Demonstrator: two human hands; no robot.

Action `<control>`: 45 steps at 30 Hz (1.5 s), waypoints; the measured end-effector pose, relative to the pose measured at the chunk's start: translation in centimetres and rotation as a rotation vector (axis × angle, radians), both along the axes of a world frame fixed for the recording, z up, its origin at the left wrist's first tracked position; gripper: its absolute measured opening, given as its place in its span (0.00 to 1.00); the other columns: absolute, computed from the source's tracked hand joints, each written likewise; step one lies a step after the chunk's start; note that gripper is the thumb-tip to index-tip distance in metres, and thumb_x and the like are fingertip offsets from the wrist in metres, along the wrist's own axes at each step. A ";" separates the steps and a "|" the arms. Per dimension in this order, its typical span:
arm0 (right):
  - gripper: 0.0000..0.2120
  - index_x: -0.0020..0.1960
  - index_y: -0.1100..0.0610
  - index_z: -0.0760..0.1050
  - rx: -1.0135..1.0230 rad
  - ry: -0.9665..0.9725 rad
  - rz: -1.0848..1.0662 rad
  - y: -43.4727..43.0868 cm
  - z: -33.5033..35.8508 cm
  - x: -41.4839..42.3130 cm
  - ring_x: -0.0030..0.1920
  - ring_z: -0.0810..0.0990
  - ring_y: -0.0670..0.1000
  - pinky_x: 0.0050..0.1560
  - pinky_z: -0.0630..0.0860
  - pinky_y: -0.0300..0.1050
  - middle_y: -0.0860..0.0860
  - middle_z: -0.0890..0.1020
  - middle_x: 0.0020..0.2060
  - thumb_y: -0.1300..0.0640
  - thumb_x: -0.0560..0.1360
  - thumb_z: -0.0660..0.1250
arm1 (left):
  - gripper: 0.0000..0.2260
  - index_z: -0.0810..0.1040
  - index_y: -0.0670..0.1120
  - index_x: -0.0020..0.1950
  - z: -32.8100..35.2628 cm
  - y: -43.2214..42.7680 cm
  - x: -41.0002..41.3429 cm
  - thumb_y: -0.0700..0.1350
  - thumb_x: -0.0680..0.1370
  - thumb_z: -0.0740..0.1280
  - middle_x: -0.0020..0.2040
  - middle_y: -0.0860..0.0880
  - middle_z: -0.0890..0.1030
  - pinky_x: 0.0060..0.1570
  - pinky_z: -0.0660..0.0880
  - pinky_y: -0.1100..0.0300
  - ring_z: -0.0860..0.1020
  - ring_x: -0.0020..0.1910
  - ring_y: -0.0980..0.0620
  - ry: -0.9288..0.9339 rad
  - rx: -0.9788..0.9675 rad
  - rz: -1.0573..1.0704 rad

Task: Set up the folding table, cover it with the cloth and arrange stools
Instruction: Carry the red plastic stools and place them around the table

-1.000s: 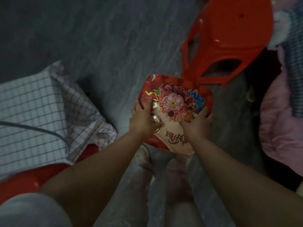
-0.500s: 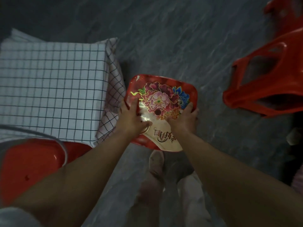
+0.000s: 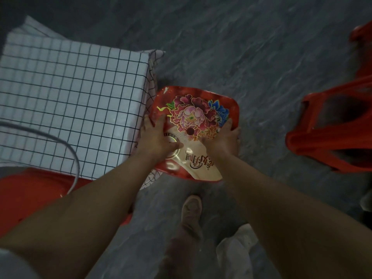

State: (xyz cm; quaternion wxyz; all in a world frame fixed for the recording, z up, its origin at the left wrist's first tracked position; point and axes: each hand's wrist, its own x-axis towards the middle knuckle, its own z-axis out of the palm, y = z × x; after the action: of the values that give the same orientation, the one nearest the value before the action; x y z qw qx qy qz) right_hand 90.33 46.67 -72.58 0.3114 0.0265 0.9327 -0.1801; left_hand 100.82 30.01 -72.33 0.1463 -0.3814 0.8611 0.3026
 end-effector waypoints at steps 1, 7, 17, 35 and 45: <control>0.53 0.80 0.50 0.42 0.008 0.001 0.007 -0.3 -0.1 -0.2 0.74 0.60 0.65 0.65 0.72 0.64 0.61 0.50 0.78 0.41 0.70 0.75 | 0.54 0.52 0.62 0.79 -0.1 -0.3 -0.1 0.63 0.61 0.81 0.81 0.44 0.50 0.71 0.65 0.34 0.57 0.78 0.37 -0.005 0.005 0.002; 0.55 0.80 0.50 0.42 0.069 0.013 0.032 -1.2 -0.4 0.5 0.72 0.63 0.67 0.64 0.72 0.62 0.63 0.52 0.77 0.40 0.68 0.76 | 0.54 0.52 0.61 0.80 -0.2 -1.1 0.6 0.60 0.63 0.82 0.82 0.42 0.46 0.71 0.66 0.35 0.56 0.79 0.36 0.020 0.043 -0.013; 0.54 0.79 0.50 0.45 0.057 0.016 0.062 -0.7 -0.4 0.2 0.71 0.65 0.65 0.63 0.73 0.59 0.63 0.54 0.75 0.37 0.67 0.76 | 0.54 0.54 0.57 0.79 0.3 -0.4 -1.2 0.58 0.61 0.82 0.83 0.47 0.47 0.69 0.66 0.34 0.51 0.80 0.41 -0.122 -0.106 -0.028; 0.41 0.79 0.53 0.55 -0.042 0.031 0.189 16.3 6.9 -2.5 0.72 0.64 0.61 0.70 0.67 0.55 0.57 0.60 0.76 0.45 0.74 0.72 | 0.36 0.64 0.46 0.79 6.8 15.8 -6.6 0.51 0.73 0.72 0.79 0.40 0.63 0.71 0.67 0.43 0.63 0.76 0.38 -0.004 -0.223 -0.313; 0.37 0.78 0.56 0.60 0.038 0.111 -0.059 38.9 13.9 -8.9 0.68 0.68 0.61 0.68 0.65 0.50 0.58 0.65 0.72 0.49 0.74 0.72 | 0.40 0.58 0.50 0.81 13.5 37.3 -17.8 0.55 0.75 0.73 0.82 0.44 0.56 0.76 0.60 0.45 0.56 0.80 0.44 0.057 -0.132 -0.609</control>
State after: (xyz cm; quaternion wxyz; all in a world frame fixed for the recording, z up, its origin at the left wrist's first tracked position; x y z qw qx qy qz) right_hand 81.47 85.54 -58.64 0.2534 0.0499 0.9505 -0.1725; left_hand 83.02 67.30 -58.84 0.1808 -0.1058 0.9574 0.1989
